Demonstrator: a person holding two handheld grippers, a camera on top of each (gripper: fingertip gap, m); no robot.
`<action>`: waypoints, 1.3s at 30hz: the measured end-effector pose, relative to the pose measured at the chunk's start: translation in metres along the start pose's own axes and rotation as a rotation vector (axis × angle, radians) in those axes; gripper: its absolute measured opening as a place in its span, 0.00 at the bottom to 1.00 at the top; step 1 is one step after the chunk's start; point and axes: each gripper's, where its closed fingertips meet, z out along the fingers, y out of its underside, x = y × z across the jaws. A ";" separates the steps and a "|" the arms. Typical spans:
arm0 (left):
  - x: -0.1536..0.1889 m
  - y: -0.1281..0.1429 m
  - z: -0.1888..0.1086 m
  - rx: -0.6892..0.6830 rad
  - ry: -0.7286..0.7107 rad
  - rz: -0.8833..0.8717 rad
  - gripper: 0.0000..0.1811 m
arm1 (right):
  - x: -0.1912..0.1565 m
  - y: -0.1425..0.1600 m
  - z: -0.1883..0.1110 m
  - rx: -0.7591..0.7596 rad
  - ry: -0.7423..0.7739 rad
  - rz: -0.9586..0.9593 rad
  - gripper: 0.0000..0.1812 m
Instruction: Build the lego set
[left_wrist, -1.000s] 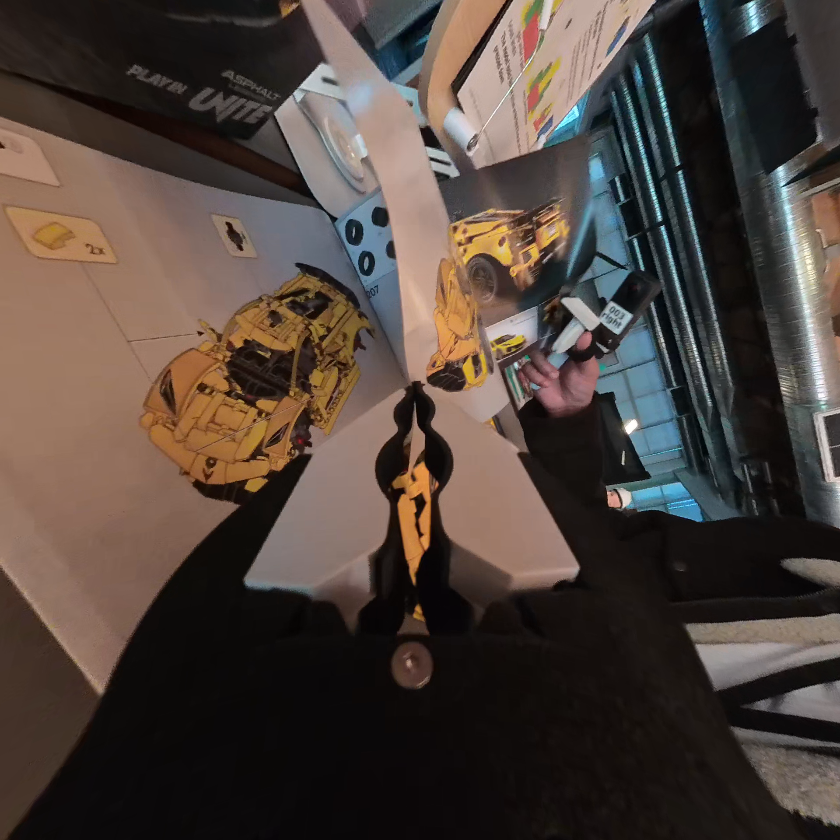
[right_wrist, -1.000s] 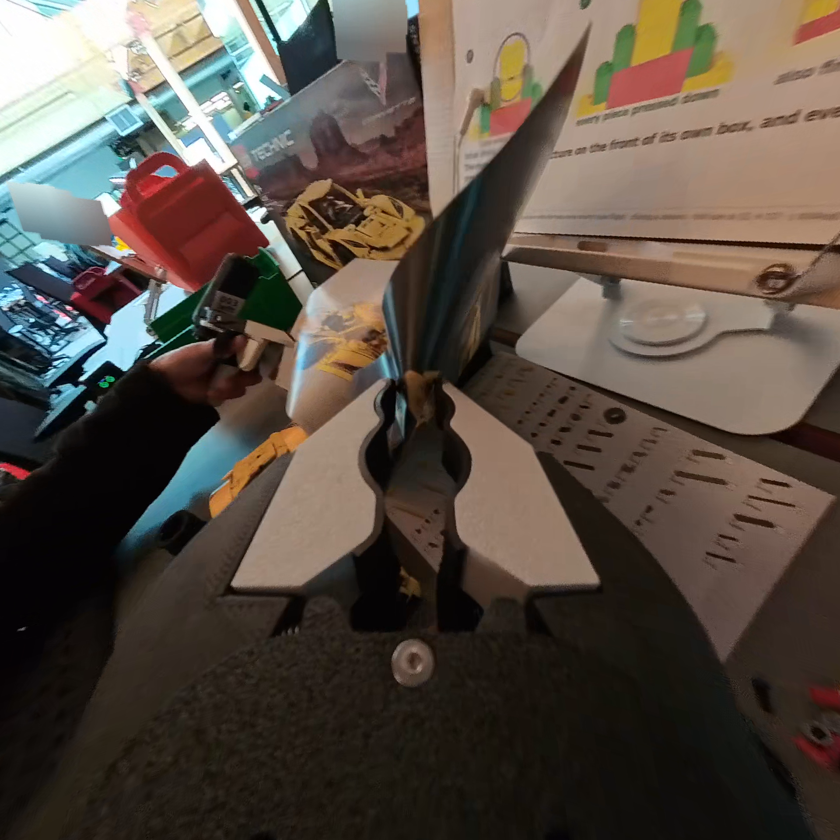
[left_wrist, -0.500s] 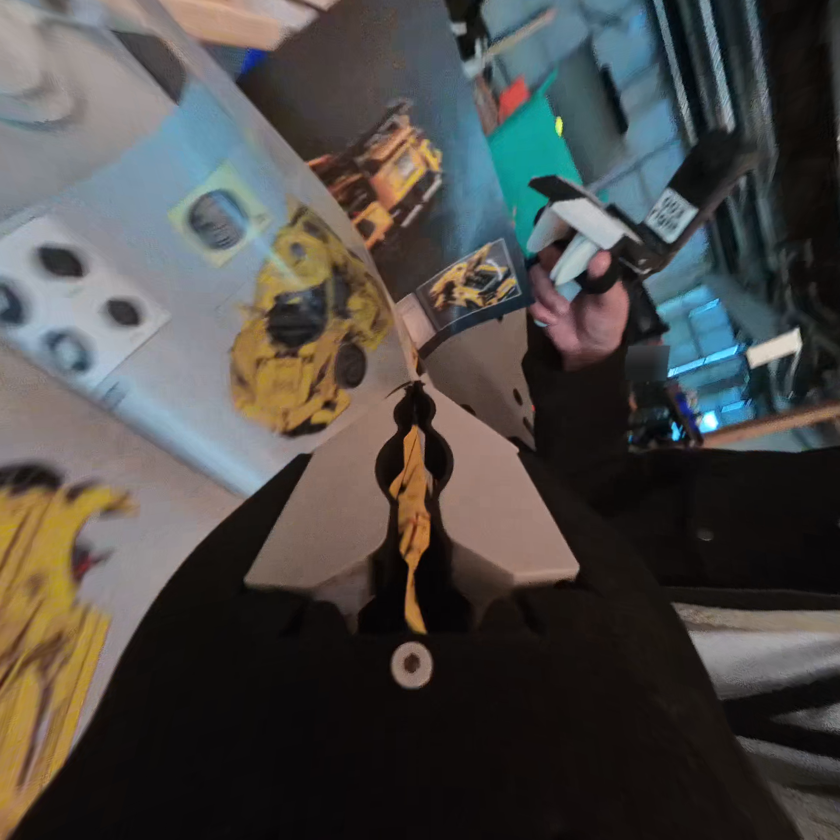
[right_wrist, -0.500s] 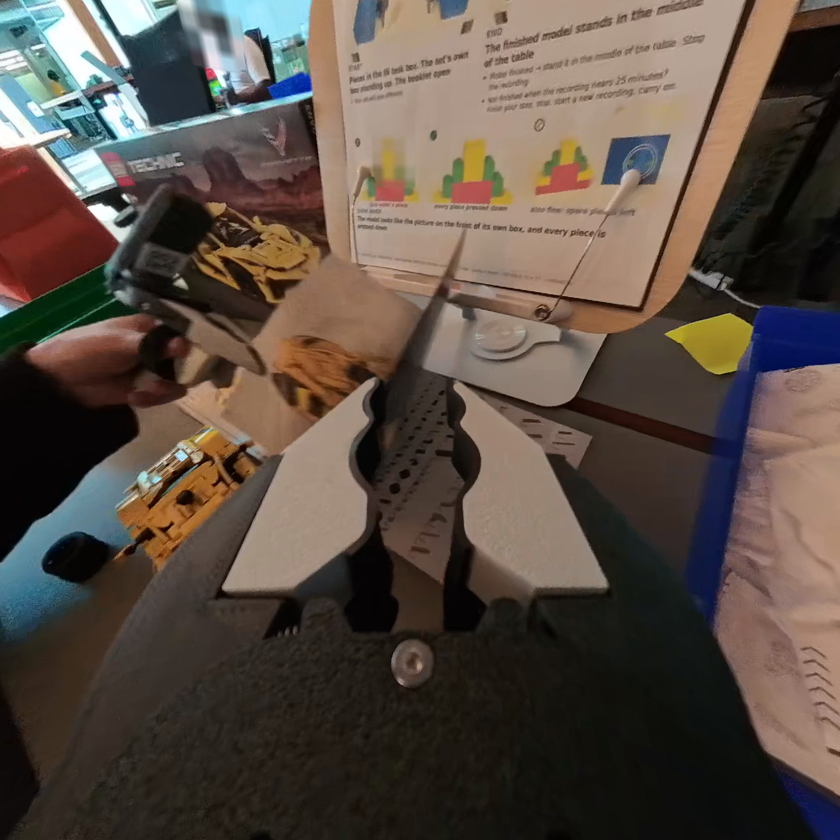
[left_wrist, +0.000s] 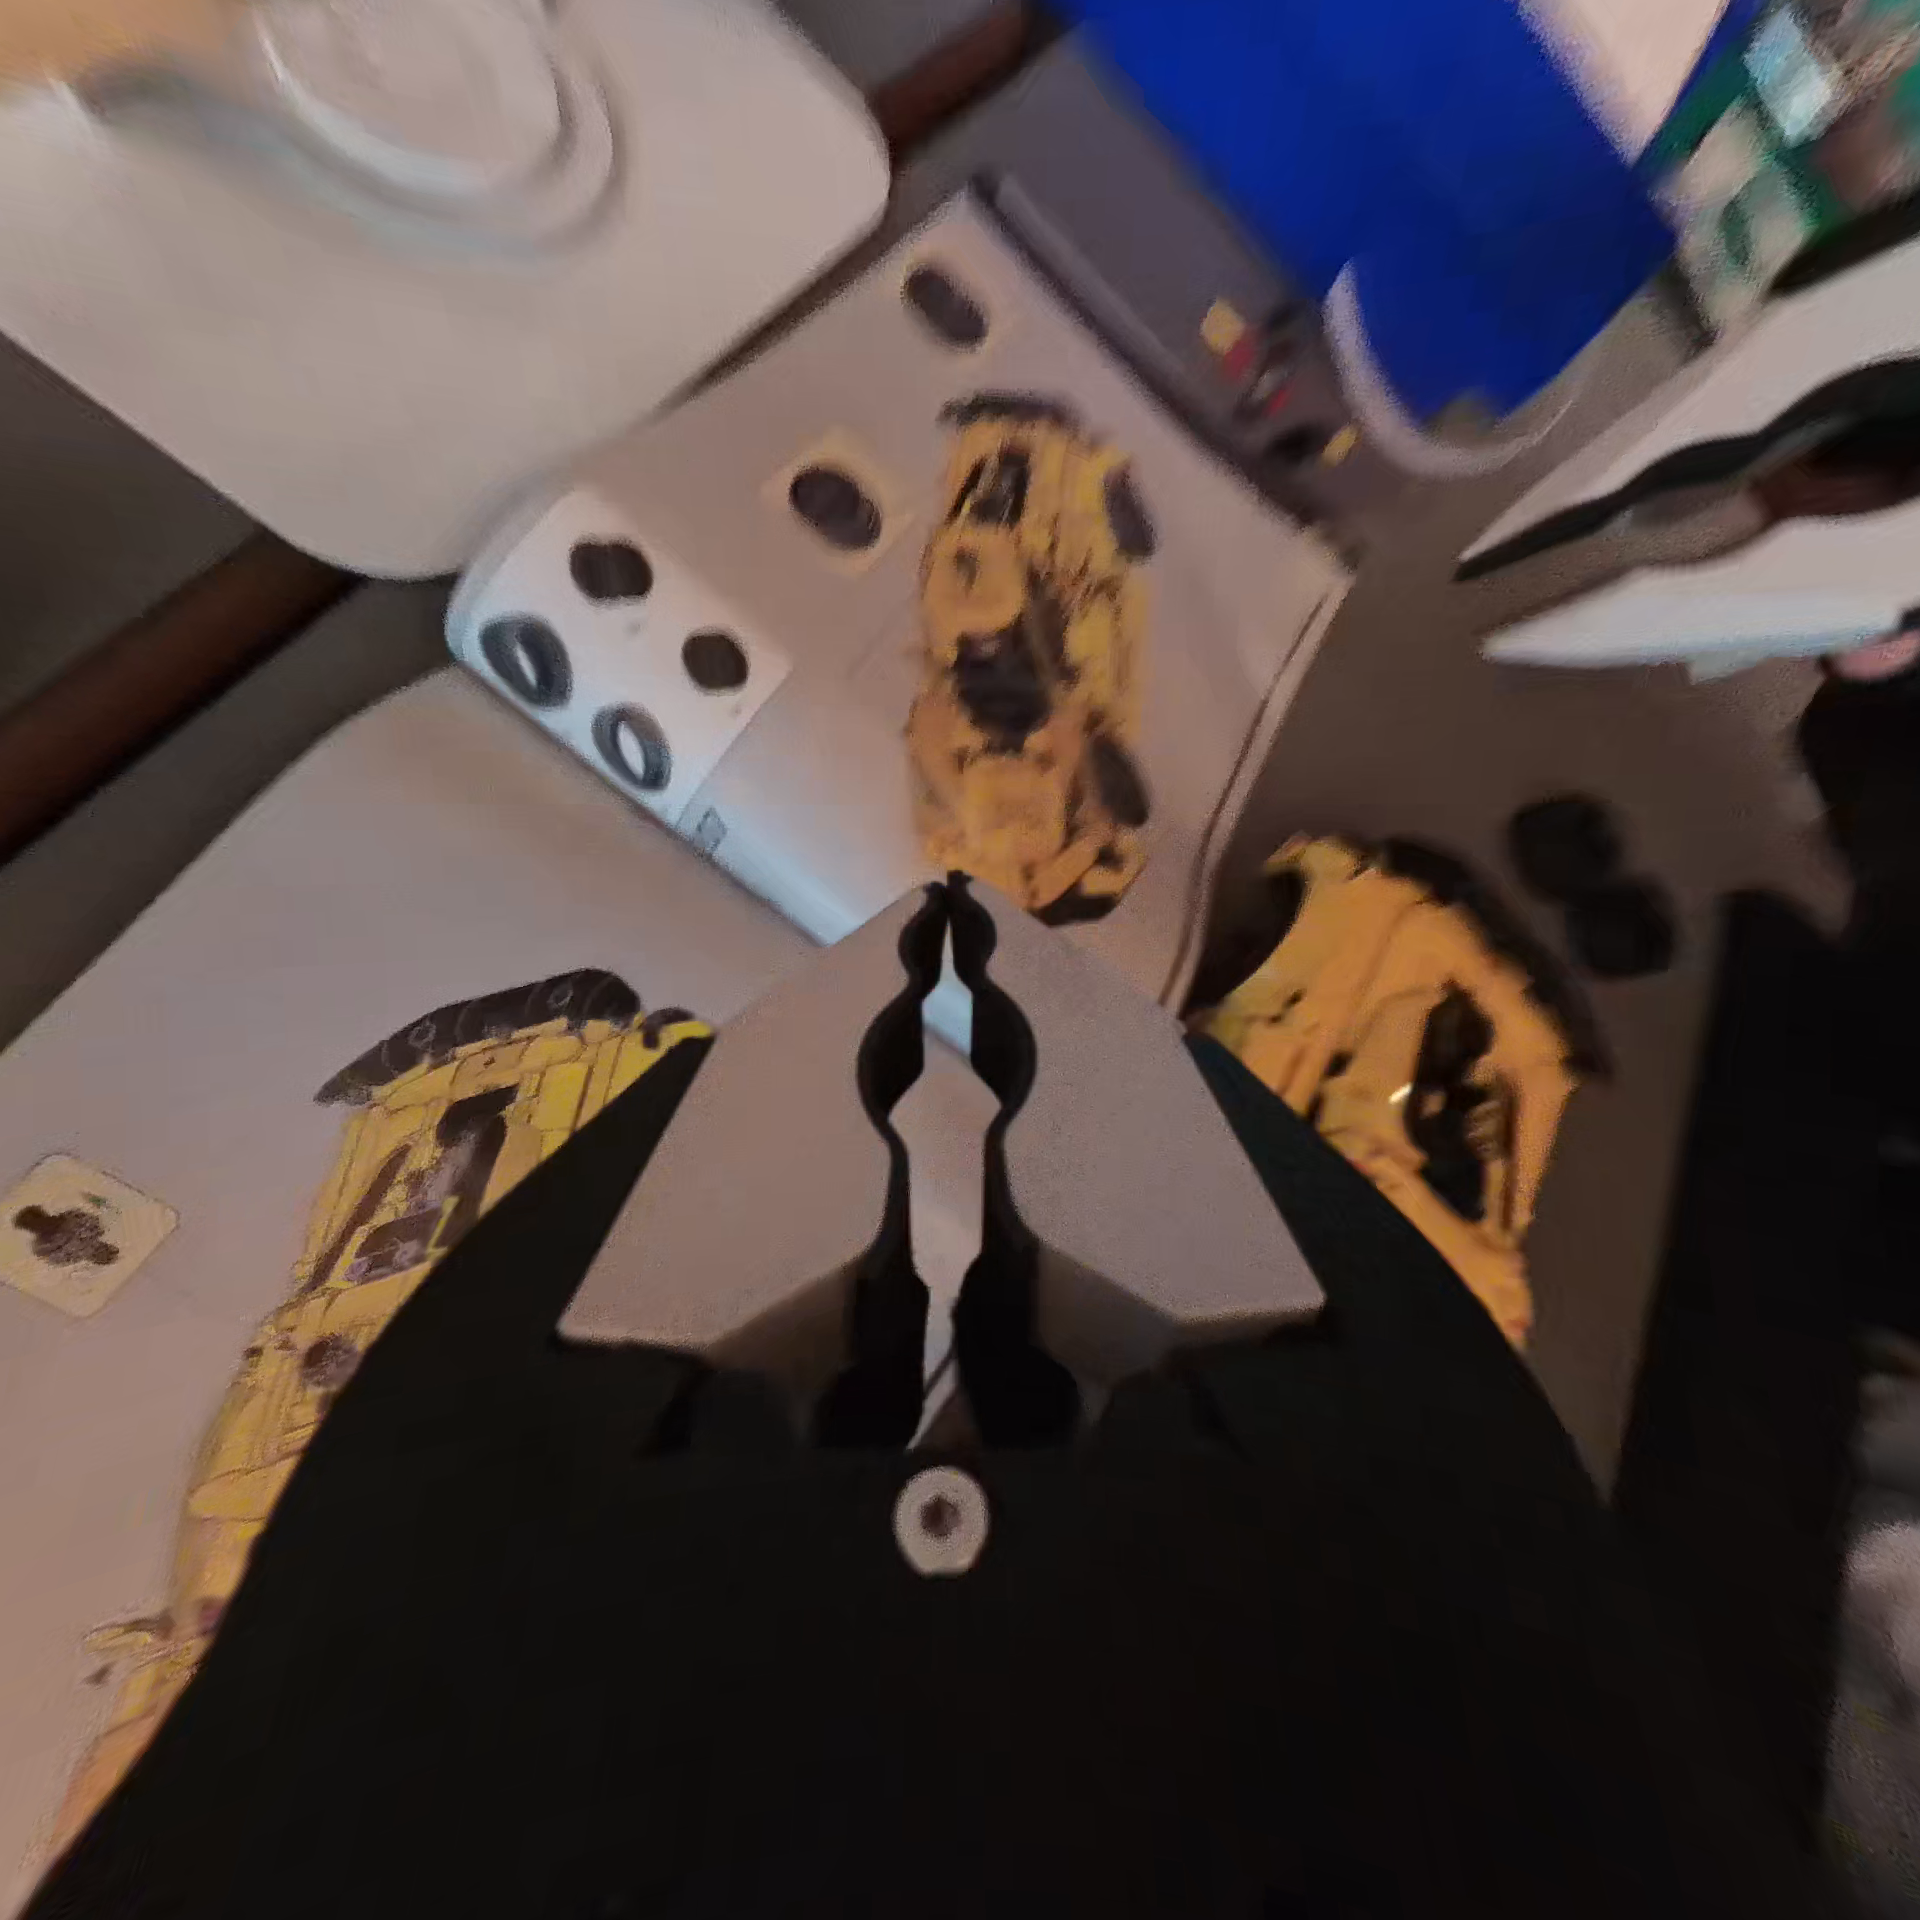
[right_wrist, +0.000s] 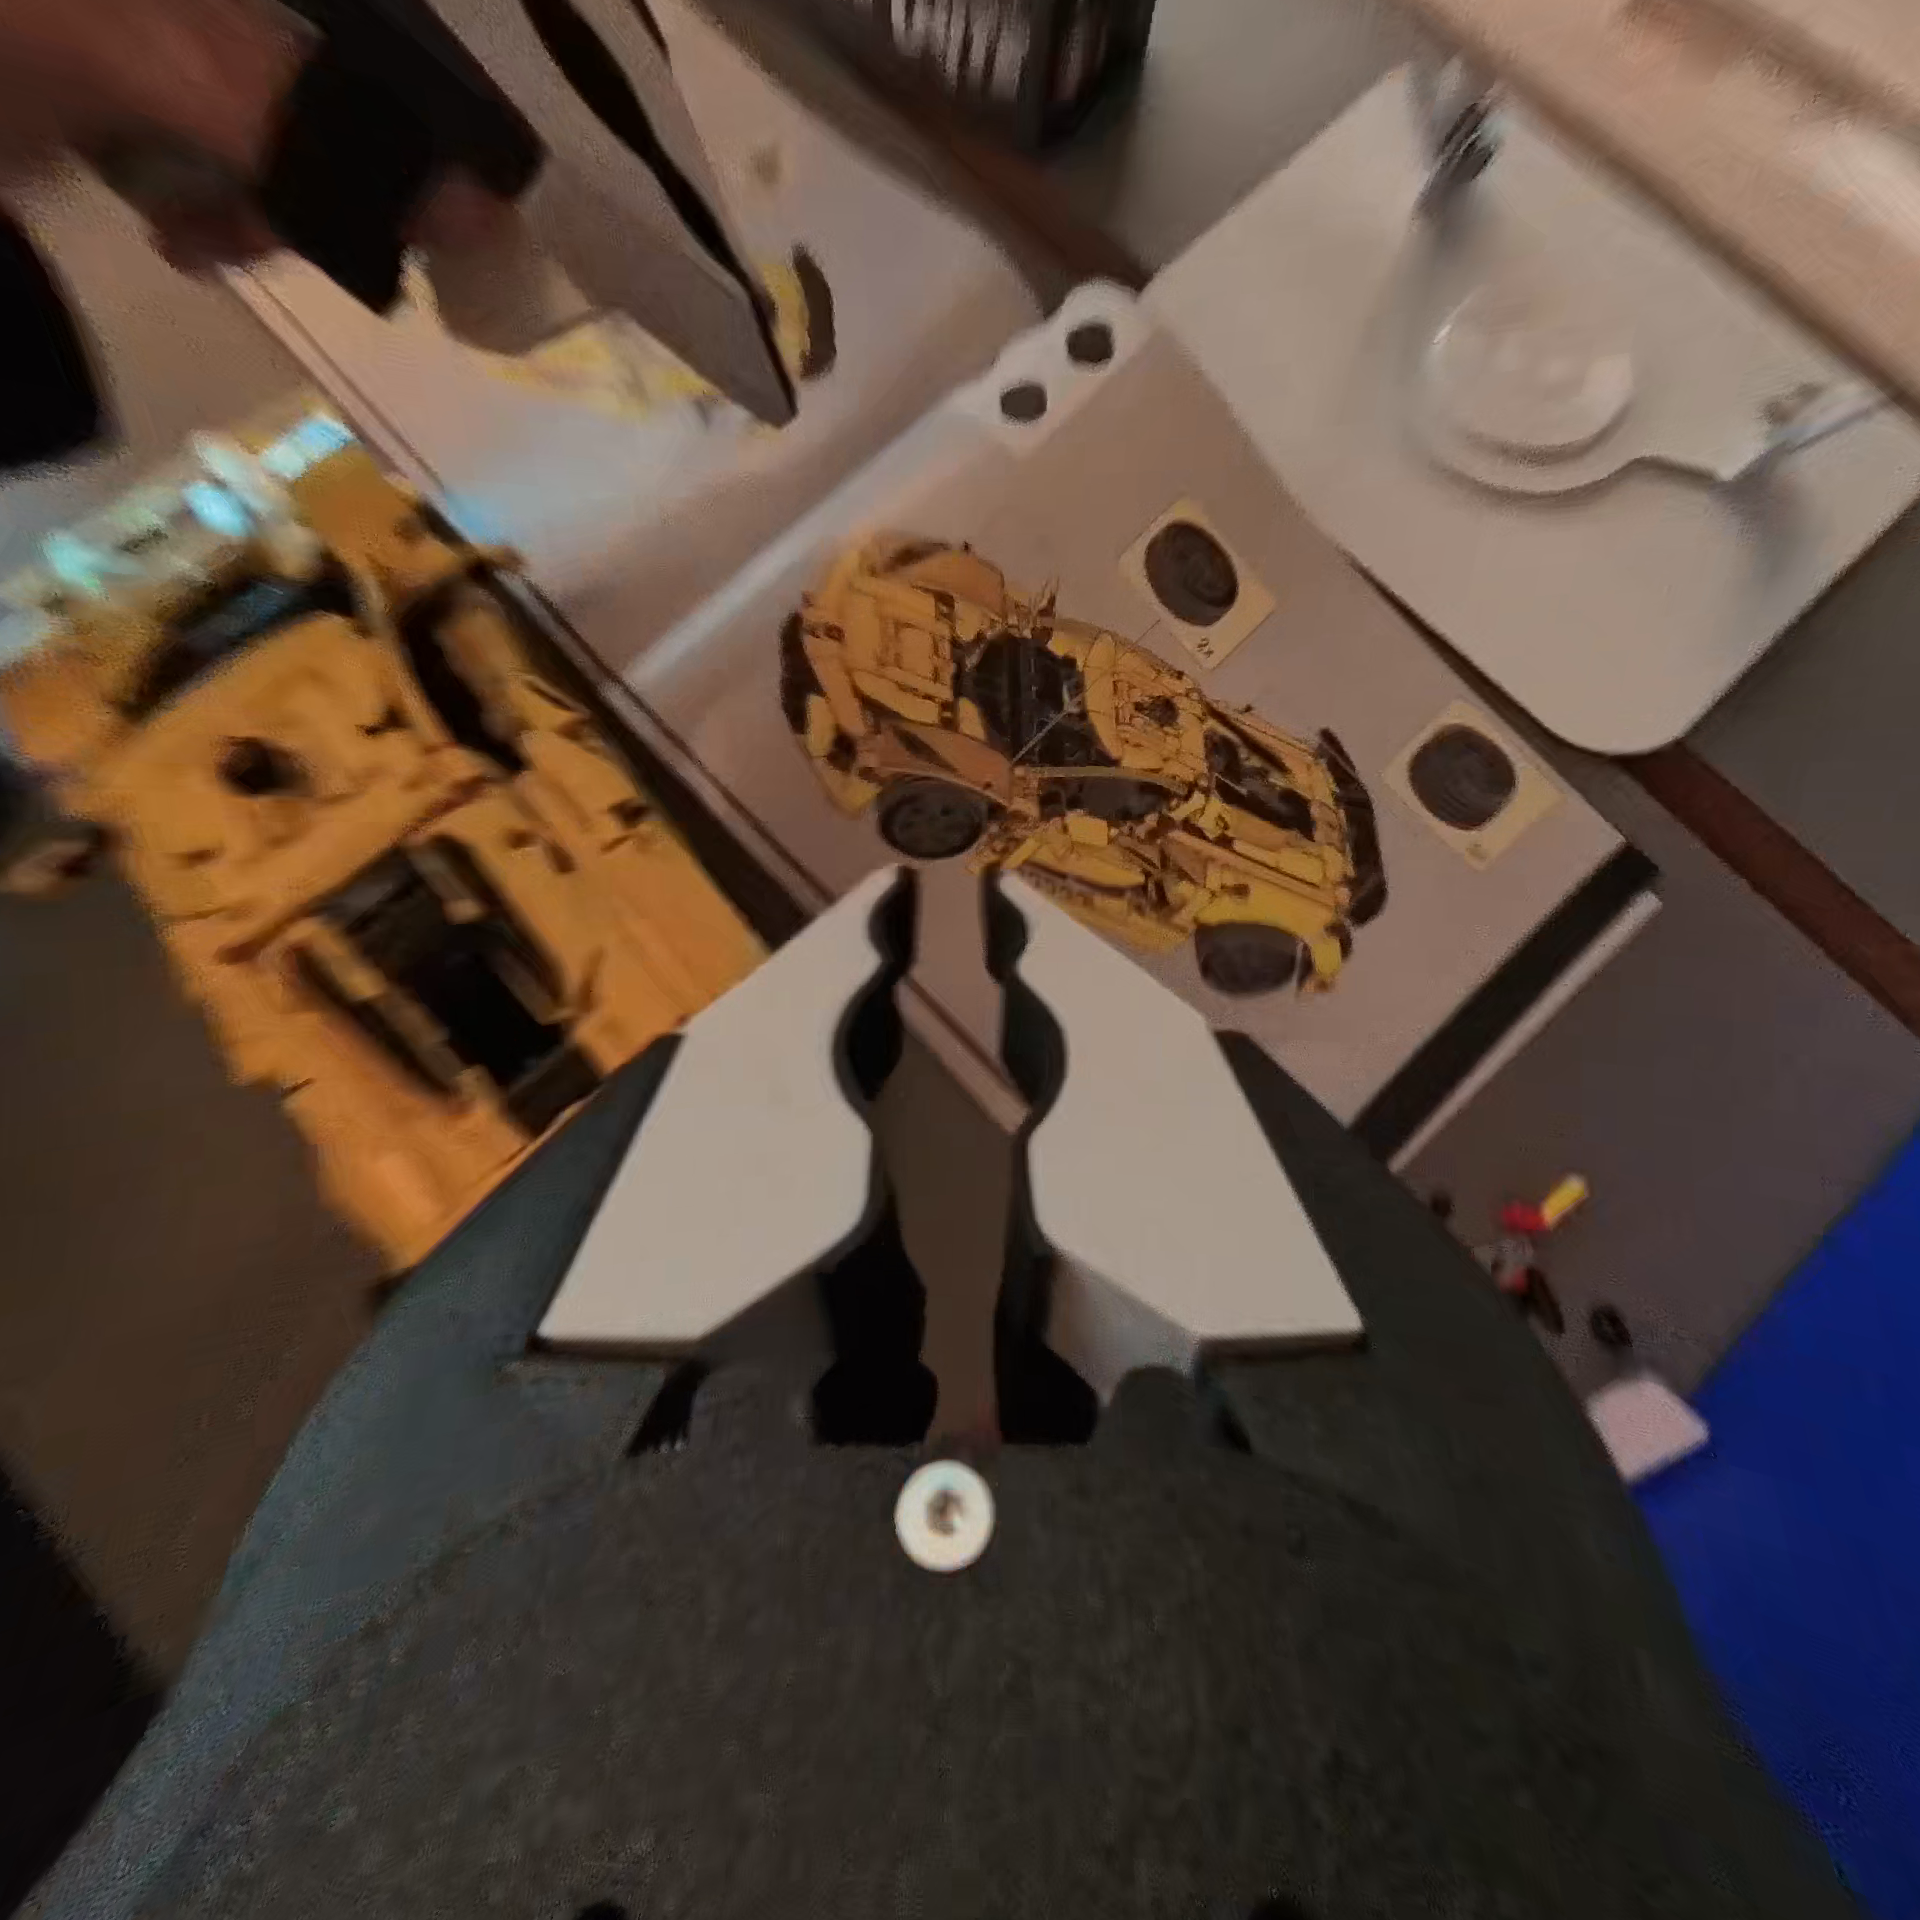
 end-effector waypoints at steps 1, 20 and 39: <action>-0.003 0.011 0.011 -0.076 -0.015 0.025 0.00 | 0.003 0.004 0.025 -0.050 0.015 -0.023 0.00; -0.023 0.019 0.042 -0.253 -0.079 0.052 0.00 | -0.031 0.017 0.107 -0.096 -0.298 0.079 0.00; 0.017 -0.003 0.015 -0.040 0.025 0.069 0.03 | 0.013 0.051 -0.082 0.575 0.199 0.187 0.09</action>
